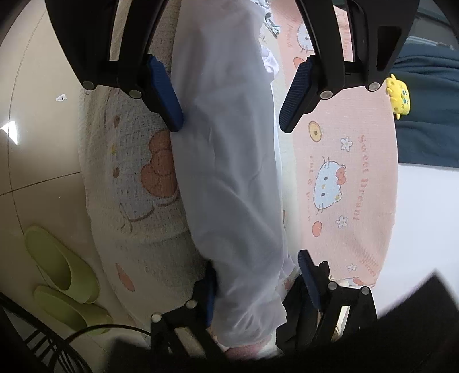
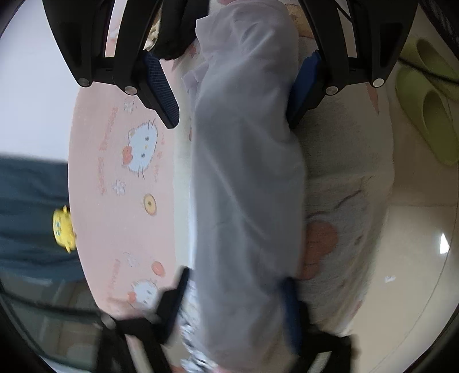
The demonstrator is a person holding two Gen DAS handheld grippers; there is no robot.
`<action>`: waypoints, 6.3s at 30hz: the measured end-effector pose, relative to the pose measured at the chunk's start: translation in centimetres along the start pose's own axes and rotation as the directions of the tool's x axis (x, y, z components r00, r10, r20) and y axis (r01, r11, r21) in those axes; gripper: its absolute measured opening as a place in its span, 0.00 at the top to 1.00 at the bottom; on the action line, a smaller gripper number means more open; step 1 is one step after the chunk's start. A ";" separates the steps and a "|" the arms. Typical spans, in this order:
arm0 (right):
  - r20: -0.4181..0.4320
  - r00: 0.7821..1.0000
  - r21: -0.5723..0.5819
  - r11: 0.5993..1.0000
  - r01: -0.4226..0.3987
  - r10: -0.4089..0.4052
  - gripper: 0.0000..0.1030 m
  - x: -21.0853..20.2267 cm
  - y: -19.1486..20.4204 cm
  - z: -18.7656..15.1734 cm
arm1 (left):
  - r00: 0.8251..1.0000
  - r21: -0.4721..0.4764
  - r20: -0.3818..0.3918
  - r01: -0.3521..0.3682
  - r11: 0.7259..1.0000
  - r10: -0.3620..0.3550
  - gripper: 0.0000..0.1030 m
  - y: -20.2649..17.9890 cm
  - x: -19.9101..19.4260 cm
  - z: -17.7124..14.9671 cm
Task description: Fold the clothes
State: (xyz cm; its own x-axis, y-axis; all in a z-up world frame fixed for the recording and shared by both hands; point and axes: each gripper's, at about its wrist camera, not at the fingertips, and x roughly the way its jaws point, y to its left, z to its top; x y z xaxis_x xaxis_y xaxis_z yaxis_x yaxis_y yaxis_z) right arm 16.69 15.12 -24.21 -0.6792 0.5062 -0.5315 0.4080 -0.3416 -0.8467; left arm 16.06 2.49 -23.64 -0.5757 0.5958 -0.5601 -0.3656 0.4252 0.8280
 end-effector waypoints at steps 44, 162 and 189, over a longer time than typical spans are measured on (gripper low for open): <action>0.011 0.960 -0.216 0.937 0.276 -0.280 0.28 3.8 1.0 0.2 | 0.989 0.051 -0.061 -0.135 0.990 0.138 0.65 -2.2 2.5 -0.4; 0.163 0.841 0.934 0.195 -0.300 0.516 0.41 6.8 -14.7 -11.7 | 0.675 -0.930 0.252 0.366 0.018 -0.693 0.71 21.8 16.6 -11.8; 0.108 0.840 0.979 0.090 -0.183 0.532 0.57 8.3 -14.1 -12.1 | 0.769 -0.974 0.196 0.225 -0.029 -0.609 0.28 18.6 11.6 -16.5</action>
State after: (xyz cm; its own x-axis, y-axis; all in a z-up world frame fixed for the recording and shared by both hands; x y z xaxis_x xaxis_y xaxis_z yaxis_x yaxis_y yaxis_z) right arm 12.70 33.75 -17.00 -0.4194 0.1580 -0.8939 -0.4369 -0.8983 0.0462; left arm -9.43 6.07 -14.25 -0.0768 0.3323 -0.9400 -0.8313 -0.5420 -0.1237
